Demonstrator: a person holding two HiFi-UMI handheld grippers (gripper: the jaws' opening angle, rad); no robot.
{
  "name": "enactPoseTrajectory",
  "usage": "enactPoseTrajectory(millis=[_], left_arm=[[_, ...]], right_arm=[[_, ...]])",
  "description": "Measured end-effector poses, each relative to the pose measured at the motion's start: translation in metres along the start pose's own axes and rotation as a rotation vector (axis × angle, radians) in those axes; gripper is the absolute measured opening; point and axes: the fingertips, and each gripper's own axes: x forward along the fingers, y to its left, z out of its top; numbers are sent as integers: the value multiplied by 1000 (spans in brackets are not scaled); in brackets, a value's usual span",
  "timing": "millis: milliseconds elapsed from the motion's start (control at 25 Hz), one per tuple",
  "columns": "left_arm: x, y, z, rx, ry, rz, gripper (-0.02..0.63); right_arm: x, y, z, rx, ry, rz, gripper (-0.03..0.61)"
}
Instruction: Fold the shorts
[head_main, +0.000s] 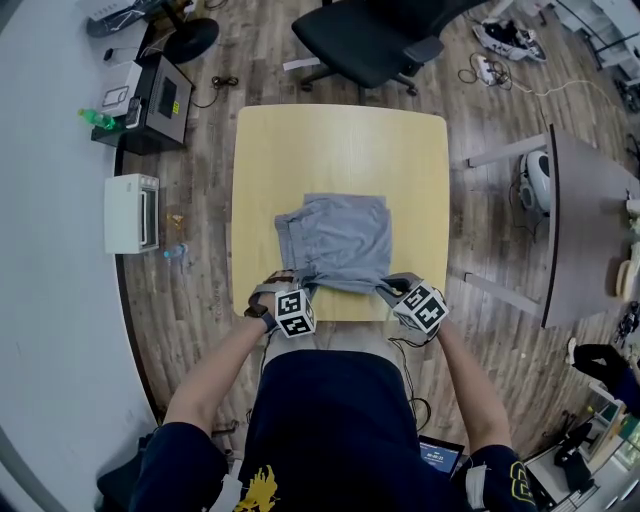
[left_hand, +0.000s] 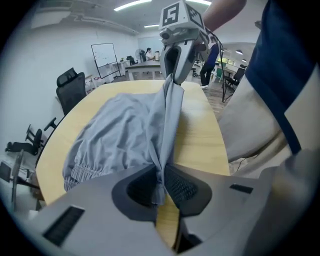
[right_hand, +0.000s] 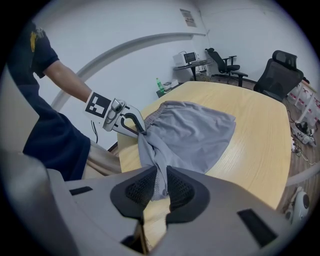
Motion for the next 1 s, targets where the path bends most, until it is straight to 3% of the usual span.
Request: enactPoseTrajectory(millis=[80,240,320,520,760,1000], left_arm=[[-3,-2,-6,-43,-16,-16,46],[-29,-8,0,-243,-88,-212,40],[-48,7,6,-296,-130,-217,38],[-72,44,13,-302,-133,-222,38],[-67,105,22,-345,-111,-269,40],[-47,153,22,-377,-66,-355,40]], right_arm=[[5,7,1,4,3,-2,67],[-4,15,3,-12,11,31,67],[-13,15,9,-42,-4,25,67],[-27,7,48,-67,-67,-6,67],[-16,-41,79,16,-107,-45,67],[9,-87,97,72,-76,-66,67]])
